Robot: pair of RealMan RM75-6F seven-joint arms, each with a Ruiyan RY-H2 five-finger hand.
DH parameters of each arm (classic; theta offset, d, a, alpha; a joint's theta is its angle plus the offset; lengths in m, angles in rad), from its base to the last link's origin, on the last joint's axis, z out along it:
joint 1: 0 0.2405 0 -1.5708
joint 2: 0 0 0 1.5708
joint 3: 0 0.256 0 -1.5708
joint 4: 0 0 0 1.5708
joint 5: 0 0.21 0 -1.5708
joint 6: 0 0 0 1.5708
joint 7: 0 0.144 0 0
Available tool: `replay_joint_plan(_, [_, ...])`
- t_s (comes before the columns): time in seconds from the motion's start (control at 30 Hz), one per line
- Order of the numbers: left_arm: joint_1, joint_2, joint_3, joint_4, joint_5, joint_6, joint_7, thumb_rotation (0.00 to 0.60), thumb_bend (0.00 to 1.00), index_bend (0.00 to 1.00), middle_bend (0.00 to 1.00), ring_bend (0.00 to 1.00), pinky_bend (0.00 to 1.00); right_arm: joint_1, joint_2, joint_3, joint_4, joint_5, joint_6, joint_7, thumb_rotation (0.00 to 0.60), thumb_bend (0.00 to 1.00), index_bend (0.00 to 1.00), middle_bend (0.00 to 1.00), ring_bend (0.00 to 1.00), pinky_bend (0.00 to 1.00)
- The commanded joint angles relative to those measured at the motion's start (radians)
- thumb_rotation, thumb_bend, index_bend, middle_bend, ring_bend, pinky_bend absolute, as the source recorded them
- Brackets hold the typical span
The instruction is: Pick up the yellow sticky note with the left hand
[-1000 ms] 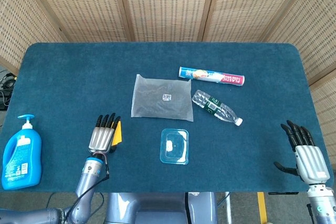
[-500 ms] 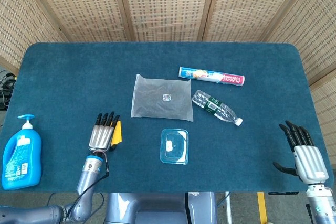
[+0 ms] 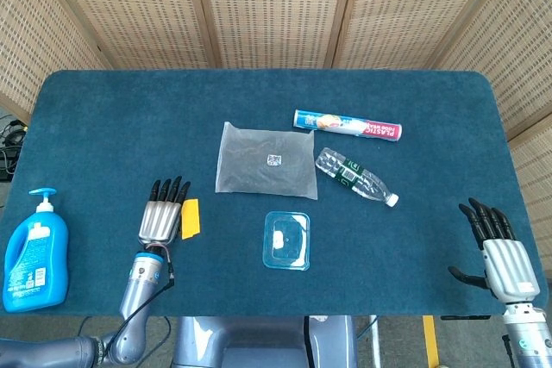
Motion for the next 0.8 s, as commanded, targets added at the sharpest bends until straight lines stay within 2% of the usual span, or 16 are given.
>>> replay_joint_plan(0.03, [0.004, 0.009, 0.006, -0.012, 0.011, 0.008, -0.008, 0.6, 0.74, 0.0, 0.0, 0.0, 0.0, 0.0, 0.001, 0.0, 0.0, 0.001, 0.0, 0.001, 0.6, 0.0, 0.0, 0.0, 0.0, 0.0])
replay_joint_plan(0.07, [0.005, 0.011, 0.009, -0.017, 0.013, 0.008, -0.011, 0.6, 0.71, 0.0, 0.0, 0.0, 0.0, -0.001, 0.001, 0.0, 0.0, 0.001, 0.0, 0.001, 0.6, 0.0, 0.0, 0.0, 0.0, 0.0])
replay_joint_plan(0.23, [0.018, 0.034, 0.021, -0.064, 0.023, 0.014, -0.041, 0.6, 0.43, 0.0, 0.0, 0.0, 0.0, -0.001, 0.002, 0.0, -0.001, 0.0, 0.002, 0.003, 0.6, 0.0, 0.0, 0.0, 0.0, 0.0])
replay_joint_plan(0.3, [0.027, 0.05, 0.027, -0.091, 0.023, 0.013, -0.058, 0.6, 0.37, 0.0, 0.0, 0.0, 0.0, -0.001, 0.002, 0.0, -0.001, 0.001, 0.0, 0.002, 0.6, 0.0, 0.0, 0.0, 0.0, 0.0])
replay_joint_plan(0.4, [0.035, 0.066, 0.037, -0.105, 0.031, 0.018, -0.07, 0.6, 0.32, 0.01, 0.0, 0.0, 0.0, -0.001, 0.002, 0.0, -0.002, -0.001, 0.002, 0.001, 0.6, 0.0, 0.0, 0.0, 0.0, 0.0])
replay_joint_plan(0.5, [0.045, 0.074, 0.049, -0.102, 0.045, 0.024, -0.09, 0.6, 0.32, 0.09, 0.0, 0.0, 0.0, -0.002, 0.002, -0.001, -0.003, -0.003, 0.005, -0.002, 0.6, 0.0, 0.0, 0.0, 0.0, 0.0])
replay_joint_plan(0.6, [0.054, 0.074, 0.059, -0.088, 0.061, 0.032, -0.114, 0.6, 0.27, 0.14, 0.0, 0.0, 0.0, -0.002, 0.001, -0.002, -0.004, -0.005, 0.005, -0.005, 0.6, 0.0, 0.0, 0.0, 0.0, 0.0])
replay_joint_plan(0.8, [0.071, 0.067, 0.081, -0.055, 0.082, 0.04, -0.14, 0.6, 0.24, 0.15, 0.0, 0.0, 0.0, -0.003, 0.0, -0.003, -0.002, -0.007, 0.007, -0.008, 0.6, 0.0, 0.0, 0.0, 0.0, 0.0])
